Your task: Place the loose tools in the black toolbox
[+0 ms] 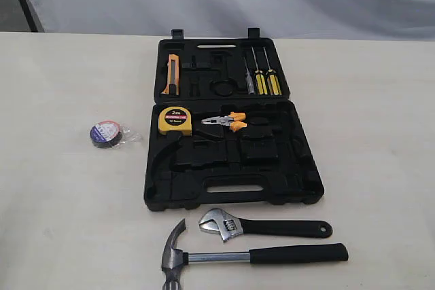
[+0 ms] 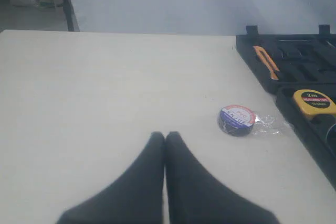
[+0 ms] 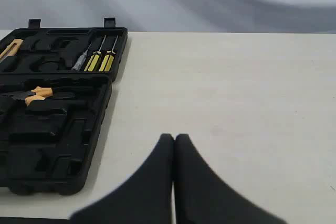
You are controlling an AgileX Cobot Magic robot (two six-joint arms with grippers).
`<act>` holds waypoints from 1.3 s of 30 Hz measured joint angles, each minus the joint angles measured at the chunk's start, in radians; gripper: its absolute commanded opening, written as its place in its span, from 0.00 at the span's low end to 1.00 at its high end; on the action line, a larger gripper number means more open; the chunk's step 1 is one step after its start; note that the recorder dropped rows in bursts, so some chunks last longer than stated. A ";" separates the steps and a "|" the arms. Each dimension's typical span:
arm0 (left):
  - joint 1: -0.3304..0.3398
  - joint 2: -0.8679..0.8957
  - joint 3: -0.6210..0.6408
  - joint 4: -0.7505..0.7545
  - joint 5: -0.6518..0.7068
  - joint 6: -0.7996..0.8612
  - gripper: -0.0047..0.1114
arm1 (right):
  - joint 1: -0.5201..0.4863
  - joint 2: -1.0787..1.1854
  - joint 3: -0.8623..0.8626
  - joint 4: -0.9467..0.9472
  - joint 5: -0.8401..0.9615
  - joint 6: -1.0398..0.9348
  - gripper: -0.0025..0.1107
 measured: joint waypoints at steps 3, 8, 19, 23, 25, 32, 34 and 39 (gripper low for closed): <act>0.000 0.000 0.000 0.000 0.000 0.000 0.05 | 0.000 0.000 0.000 0.000 0.000 0.000 0.02; 0.000 0.000 0.000 0.000 0.000 0.000 0.05 | 0.000 0.000 0.000 0.000 0.000 -0.002 0.02; 0.000 0.000 0.000 0.000 0.000 0.000 0.05 | 0.000 0.000 0.000 0.000 0.000 -0.002 0.02; 0.000 0.000 0.000 0.000 0.000 0.000 0.05 | 0.000 0.000 0.002 0.000 -0.036 -0.002 0.02; 0.000 0.000 0.000 0.000 0.000 0.000 0.05 | 0.000 0.000 0.001 0.000 -0.124 -0.002 0.02; 0.000 0.000 0.000 0.000 0.000 0.000 0.05 | 0.000 0.000 0.001 0.000 -0.535 -0.002 0.02; 0.000 0.000 0.000 0.000 0.000 0.000 0.05 | 0.000 0.000 0.001 -0.002 -0.620 0.000 0.02; 0.000 0.000 0.000 0.000 0.000 0.000 0.05 | 0.000 0.000 0.001 -0.002 -0.732 -0.022 0.02</act>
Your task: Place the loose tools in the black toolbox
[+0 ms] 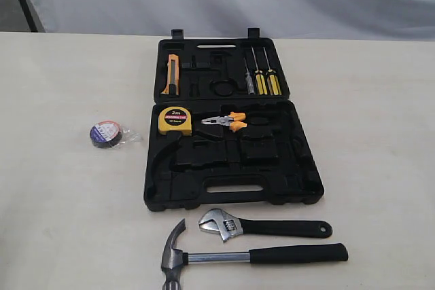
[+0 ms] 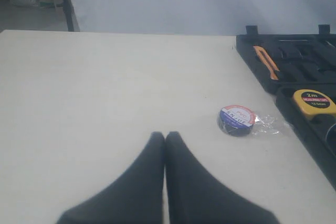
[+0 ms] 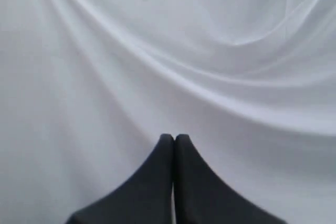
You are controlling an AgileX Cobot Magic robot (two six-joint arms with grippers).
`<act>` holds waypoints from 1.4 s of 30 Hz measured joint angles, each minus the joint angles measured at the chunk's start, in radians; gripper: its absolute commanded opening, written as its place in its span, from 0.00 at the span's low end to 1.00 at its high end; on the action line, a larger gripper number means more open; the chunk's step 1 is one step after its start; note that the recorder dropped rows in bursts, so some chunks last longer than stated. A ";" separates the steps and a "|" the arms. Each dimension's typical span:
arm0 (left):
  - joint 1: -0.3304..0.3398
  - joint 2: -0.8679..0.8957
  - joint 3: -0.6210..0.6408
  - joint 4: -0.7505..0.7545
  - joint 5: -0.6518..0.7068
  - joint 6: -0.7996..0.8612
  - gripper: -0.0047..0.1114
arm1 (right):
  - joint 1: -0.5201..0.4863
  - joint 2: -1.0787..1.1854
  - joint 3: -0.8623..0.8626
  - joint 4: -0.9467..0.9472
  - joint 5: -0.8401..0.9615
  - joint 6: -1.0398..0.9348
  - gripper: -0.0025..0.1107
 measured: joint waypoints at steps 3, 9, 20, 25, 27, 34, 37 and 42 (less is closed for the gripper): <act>0.000 0.000 0.000 0.000 0.000 0.000 0.05 | 0.000 0.000 0.000 0.000 -0.031 -0.014 0.02; 0.000 0.000 0.000 0.000 0.000 0.000 0.05 | 0.000 0.003 -0.049 0.077 0.095 -0.086 0.02; 0.000 0.000 0.000 0.000 0.000 0.000 0.05 | 0.005 0.704 -0.728 0.171 1.114 -0.127 0.02; 0.000 0.000 0.000 0.000 0.000 0.000 0.05 | 0.140 1.103 -0.893 0.290 1.289 -0.266 0.02; 0.000 0.000 0.000 0.000 0.000 0.000 0.05 | 0.251 1.225 -0.933 0.294 1.285 -0.289 0.02; 0.000 0.000 0.000 0.000 0.000 0.000 0.05 | 0.627 1.576 -1.051 0.286 1.267 -0.477 0.05; 0.000 0.000 0.000 0.000 0.000 0.000 0.05 | 0.729 1.655 -1.077 0.285 1.267 -0.539 0.17; 0.000 0.000 0.000 0.000 0.000 0.000 0.05 | 0.823 1.717 -1.088 0.284 1.257 -0.621 0.31</act>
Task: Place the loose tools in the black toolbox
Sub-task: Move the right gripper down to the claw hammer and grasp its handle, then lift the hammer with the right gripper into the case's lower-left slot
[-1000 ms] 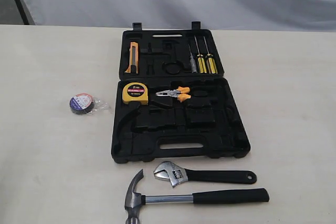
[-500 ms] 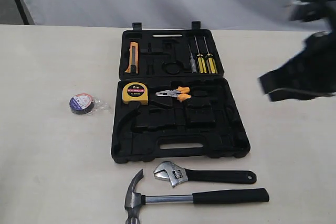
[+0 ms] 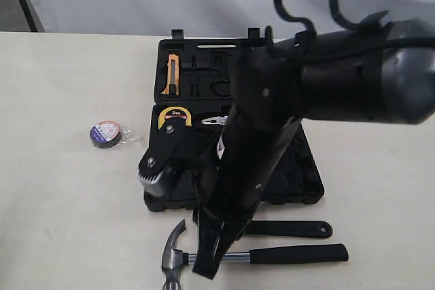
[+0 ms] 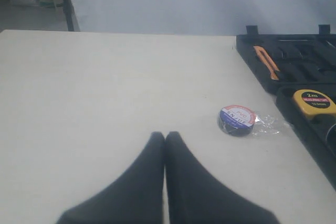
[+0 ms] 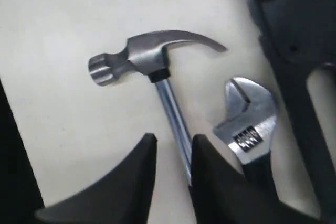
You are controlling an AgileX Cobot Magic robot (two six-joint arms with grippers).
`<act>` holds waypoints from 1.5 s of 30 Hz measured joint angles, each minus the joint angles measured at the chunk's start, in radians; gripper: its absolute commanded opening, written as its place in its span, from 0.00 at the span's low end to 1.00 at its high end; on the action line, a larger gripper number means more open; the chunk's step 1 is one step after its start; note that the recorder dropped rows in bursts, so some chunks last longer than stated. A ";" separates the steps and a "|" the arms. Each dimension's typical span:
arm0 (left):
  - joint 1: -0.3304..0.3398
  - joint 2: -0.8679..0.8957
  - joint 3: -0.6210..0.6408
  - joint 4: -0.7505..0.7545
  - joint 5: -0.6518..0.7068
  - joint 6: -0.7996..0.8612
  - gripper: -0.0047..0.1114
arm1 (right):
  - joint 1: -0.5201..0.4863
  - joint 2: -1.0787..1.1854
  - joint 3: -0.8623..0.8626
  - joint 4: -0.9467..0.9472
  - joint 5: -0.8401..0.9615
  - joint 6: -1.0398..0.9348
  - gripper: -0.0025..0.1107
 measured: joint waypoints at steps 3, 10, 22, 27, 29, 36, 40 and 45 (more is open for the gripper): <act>0.000 0.000 0.000 0.000 0.000 0.000 0.05 | 0.047 0.025 0.000 -0.002 -0.014 -0.081 0.33; 0.000 0.000 0.000 0.000 0.000 0.000 0.05 | 0.091 0.092 -0.001 -0.053 -0.019 -0.199 0.34; 0.000 0.000 0.000 0.000 0.000 0.000 0.05 | 0.091 0.197 -0.001 -0.106 -0.107 -0.206 0.33; 0.000 0.000 0.000 0.000 0.000 0.000 0.05 | 0.091 0.222 -0.003 -0.106 -0.116 -0.206 0.16; 0.000 0.000 0.000 0.000 0.000 0.000 0.05 | 0.091 0.222 -0.003 -0.106 -0.121 -0.208 0.02; 0.000 0.000 0.000 0.000 0.000 0.000 0.05 | 0.091 0.178 -0.099 -0.106 0.038 -0.176 0.02; 0.000 0.000 0.000 0.000 0.000 0.000 0.05 | 0.053 0.108 -0.200 -0.103 0.108 -0.146 0.02; 0.000 0.000 0.000 0.000 0.000 0.000 0.05 | -0.056 0.157 -0.328 -0.119 0.133 -0.237 0.02</act>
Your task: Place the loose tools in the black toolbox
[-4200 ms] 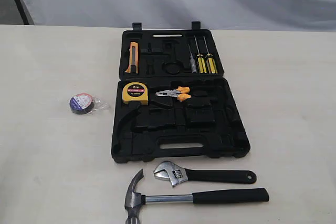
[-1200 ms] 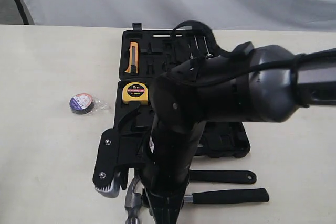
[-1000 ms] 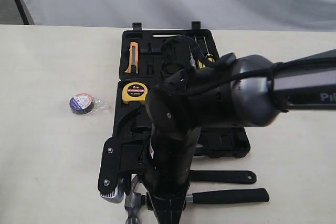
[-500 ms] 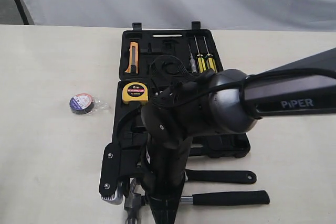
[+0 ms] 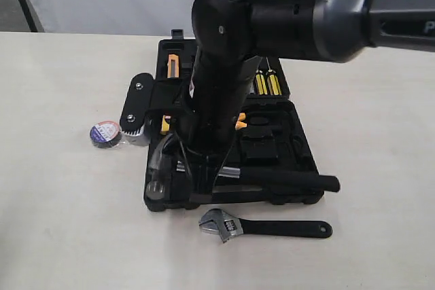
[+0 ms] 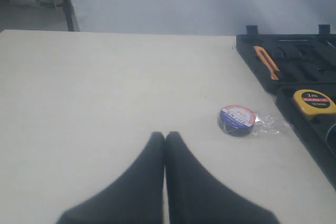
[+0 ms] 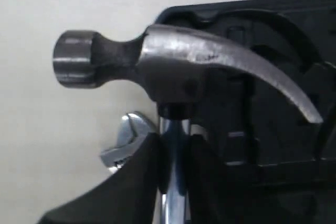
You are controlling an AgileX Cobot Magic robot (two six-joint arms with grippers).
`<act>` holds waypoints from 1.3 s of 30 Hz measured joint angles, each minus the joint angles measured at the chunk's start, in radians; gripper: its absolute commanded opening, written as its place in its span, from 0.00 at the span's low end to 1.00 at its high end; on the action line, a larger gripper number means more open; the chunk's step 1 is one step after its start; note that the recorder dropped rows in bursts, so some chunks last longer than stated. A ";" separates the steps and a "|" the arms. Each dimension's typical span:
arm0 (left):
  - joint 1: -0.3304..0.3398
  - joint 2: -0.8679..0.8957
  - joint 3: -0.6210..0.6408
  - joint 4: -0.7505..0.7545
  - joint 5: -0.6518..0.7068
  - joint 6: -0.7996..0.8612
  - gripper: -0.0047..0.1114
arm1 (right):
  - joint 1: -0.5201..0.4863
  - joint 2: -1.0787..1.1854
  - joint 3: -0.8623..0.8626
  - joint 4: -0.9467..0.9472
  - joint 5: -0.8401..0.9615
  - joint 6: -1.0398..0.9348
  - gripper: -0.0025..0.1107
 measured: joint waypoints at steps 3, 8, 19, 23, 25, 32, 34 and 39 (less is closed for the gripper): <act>0.000 0.000 0.000 0.000 0.000 0.000 0.05 | -0.013 0.040 -0.024 -0.066 -0.029 -0.027 0.02; 0.000 0.000 0.000 0.000 0.000 0.000 0.05 | -0.013 0.120 -0.028 -0.155 -0.102 -0.031 0.02; 0.000 0.000 0.000 0.000 0.000 0.000 0.05 | -0.013 0.199 -0.028 -0.189 -0.255 -0.029 0.02; 0.000 0.000 0.000 0.000 0.000 0.000 0.05 | -0.013 0.205 -0.028 -0.189 -0.262 -0.026 0.02; 0.000 0.000 0.000 0.000 0.000 0.000 0.05 | -0.013 0.207 -0.028 -0.189 -0.262 -0.024 0.09; 0.000 0.000 0.000 0.000 0.000 0.000 0.05 | -0.013 0.163 -0.032 -0.185 -0.258 0.021 0.57; 0.000 0.000 0.000 0.000 0.000 0.000 0.05 | -0.011 0.118 -0.032 -0.175 -0.312 0.138 0.47; 0.000 0.000 0.000 0.000 0.000 0.000 0.05 | -0.040 0.044 -0.034 -0.141 -0.323 0.357 0.03</act>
